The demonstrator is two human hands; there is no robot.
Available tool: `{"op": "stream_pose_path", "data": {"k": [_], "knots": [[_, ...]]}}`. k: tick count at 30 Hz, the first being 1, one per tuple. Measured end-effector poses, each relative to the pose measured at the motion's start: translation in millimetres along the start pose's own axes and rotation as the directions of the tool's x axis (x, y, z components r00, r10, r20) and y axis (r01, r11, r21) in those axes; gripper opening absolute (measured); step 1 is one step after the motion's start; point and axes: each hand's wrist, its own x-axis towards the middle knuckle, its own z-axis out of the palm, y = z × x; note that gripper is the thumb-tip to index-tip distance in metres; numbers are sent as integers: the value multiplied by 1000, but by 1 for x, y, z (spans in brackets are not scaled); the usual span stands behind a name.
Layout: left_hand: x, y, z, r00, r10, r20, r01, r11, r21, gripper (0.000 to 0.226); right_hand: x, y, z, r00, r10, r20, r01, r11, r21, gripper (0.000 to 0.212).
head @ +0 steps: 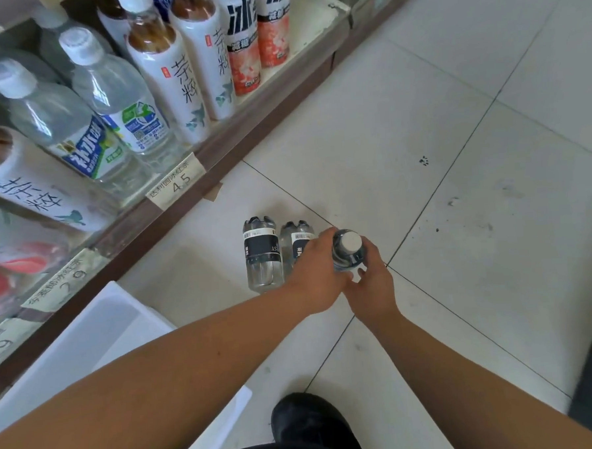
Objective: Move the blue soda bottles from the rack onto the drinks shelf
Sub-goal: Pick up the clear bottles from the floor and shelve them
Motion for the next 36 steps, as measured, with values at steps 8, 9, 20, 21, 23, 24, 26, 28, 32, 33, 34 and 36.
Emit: {"op": "stream_pose_path", "data": {"k": [8,9,20,21,23,24,26,28,32,33,34,36], "knots": [[-7,-5,-3,996,42,-76,-47,997,-65,81,-10,-21,-5,989,-142,-34,140,989,-57,58],[-11,-3,-8,993,46,-105,-55,994,-91,80,-14,-27,-6,985,-168,-46,165,984,-70,55],[-91,36,-130,861,-126,-492,-142,870,-472,65,-55,-148,2,832,-530,162,544,837,-60,67],[-103,42,-148,856,-115,-505,-166,862,-479,68,-57,-160,2,803,-560,204,574,818,-16,71],[-127,53,-183,863,-74,-500,-228,826,-516,70,-59,-185,3,769,-557,313,558,825,95,80],[-140,58,-200,866,-41,-498,-268,803,-532,73,-61,-200,4,749,-531,396,516,843,155,83],[-166,67,-230,857,13,-514,-336,771,-541,73,-67,-231,9,652,-488,581,419,870,260,87],[-190,76,-254,841,56,-539,-392,749,-534,63,-76,-262,15,527,-477,703,336,877,343,81],[-232,89,-289,795,69,-602,-462,711,-530,47,-101,-312,28,409,-529,743,299,847,439,61],[-244,93,-297,775,60,-629,-484,697,-529,45,-107,-323,31,387,-549,741,315,834,454,61],[-257,96,-306,750,64,-658,-513,684,-519,45,-114,-337,37,355,-576,736,341,813,472,60],[-278,101,-319,706,51,-707,-549,670,-499,49,-122,-359,48,336,-608,719,394,785,479,57]]}}
